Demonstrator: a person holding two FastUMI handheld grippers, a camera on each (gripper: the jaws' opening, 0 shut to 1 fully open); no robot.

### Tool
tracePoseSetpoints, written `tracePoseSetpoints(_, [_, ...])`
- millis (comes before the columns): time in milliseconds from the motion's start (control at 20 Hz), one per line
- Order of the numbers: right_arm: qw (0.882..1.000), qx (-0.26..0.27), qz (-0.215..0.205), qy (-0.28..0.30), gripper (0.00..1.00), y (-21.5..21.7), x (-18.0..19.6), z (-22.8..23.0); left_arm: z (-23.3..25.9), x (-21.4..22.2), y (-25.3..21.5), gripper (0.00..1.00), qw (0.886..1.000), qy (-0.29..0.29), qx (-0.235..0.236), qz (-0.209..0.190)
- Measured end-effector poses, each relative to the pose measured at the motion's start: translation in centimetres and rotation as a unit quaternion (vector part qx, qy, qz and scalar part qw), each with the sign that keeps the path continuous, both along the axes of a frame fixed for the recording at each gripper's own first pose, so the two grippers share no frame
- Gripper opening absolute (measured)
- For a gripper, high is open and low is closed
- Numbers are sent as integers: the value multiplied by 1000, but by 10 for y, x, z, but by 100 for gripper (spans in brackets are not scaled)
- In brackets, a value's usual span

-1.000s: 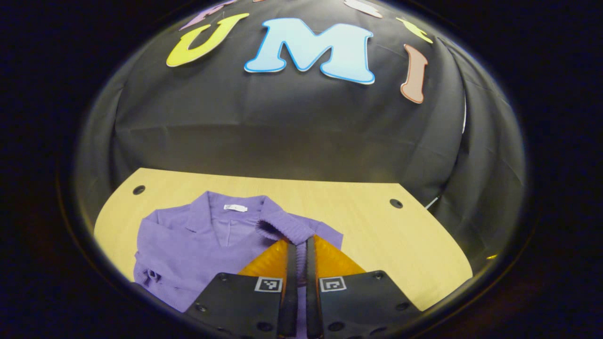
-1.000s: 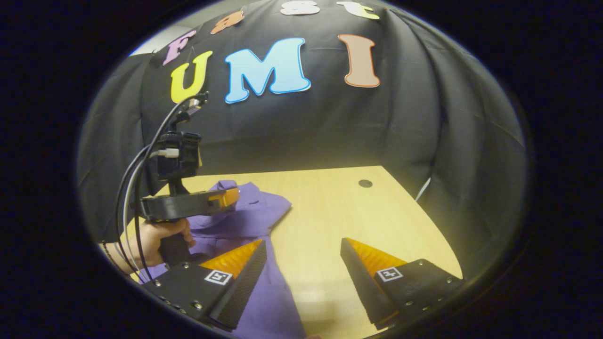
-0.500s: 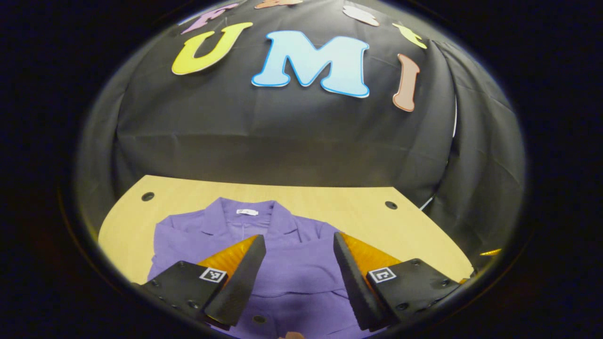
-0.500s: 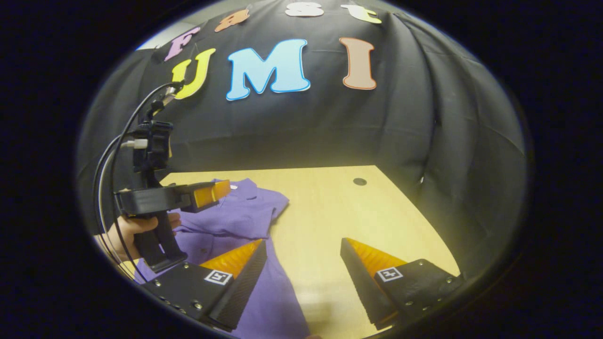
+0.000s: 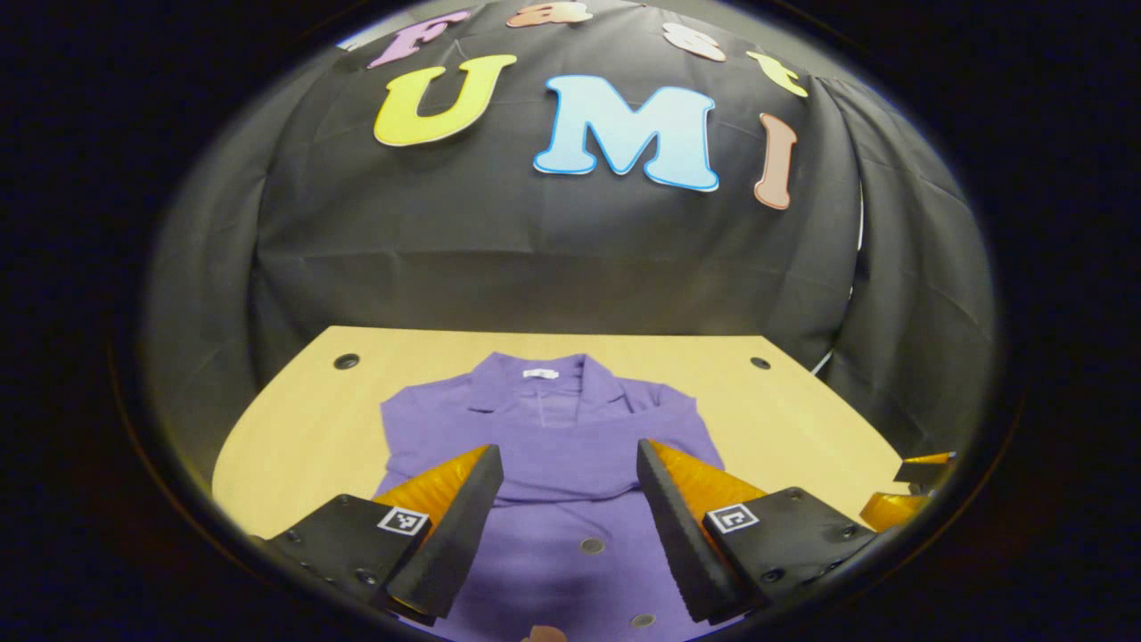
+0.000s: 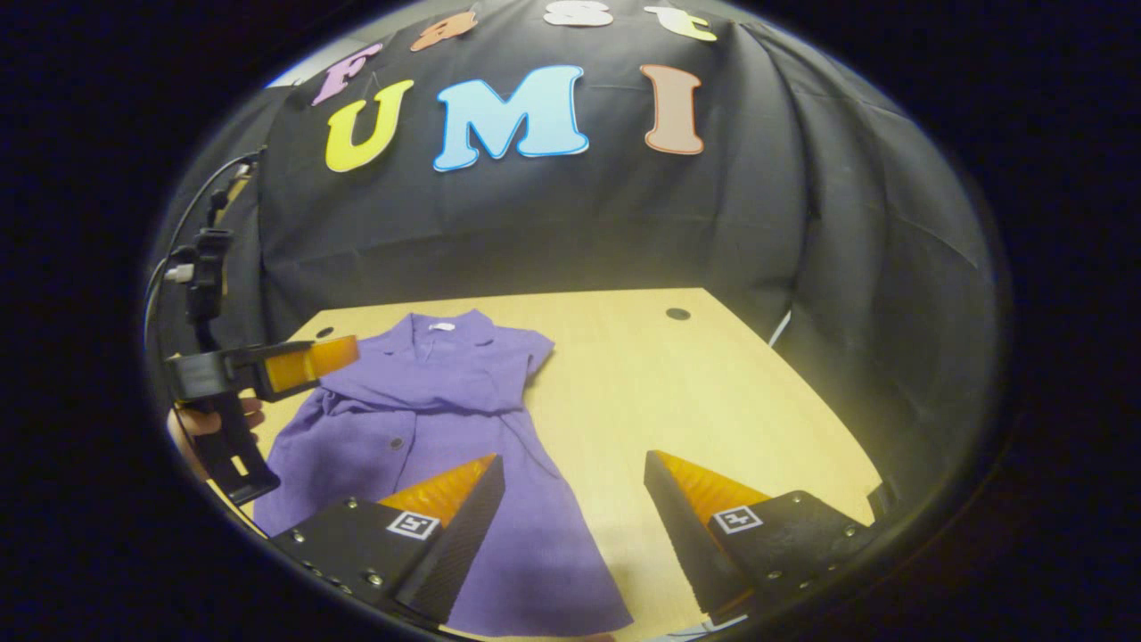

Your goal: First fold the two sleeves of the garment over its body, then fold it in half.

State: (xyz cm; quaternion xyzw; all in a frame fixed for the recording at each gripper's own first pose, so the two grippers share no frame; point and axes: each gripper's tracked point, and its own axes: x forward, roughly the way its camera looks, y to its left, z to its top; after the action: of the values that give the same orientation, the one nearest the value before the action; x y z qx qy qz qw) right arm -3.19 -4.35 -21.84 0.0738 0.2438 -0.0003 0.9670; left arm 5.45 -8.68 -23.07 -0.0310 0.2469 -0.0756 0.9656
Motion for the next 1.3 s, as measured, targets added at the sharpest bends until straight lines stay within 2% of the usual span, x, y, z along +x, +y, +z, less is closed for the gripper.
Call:
tracePoseSetpoints(200, [999, 28, -13, 23, 95, 9, -17, -19, -7, -45, 37, 98, 1000, 16, 5, 2])
tracePoseSetpoints(500, [998, -2, -32, 50, 95, 3, -51, -37, -33, -120, 99, 96, 998, 51, 9, 26])
tracePoseSetpoints(750, [997, -1, -37, 67, 95, 8, -72, -53, -58, -170, 141, 96, 997, 71, 19, 37])
tracePoseSetpoints(850, [996, -2, -37, 77, 95, 10, -80, -61, -67, -187, 158, 98, 996, 80, 22, 42])
tracePoseSetpoints(1100, [994, -3, -44, 97, 95, 10, -94, -83, -92, -221, 183, 96, 992, 115, 5, 53])
tracePoseSetpoints(1300, [992, -6, -44, 114, 95, 9, -97, -99, -112, -244, 195, 98, 990, 134, 17, 47])
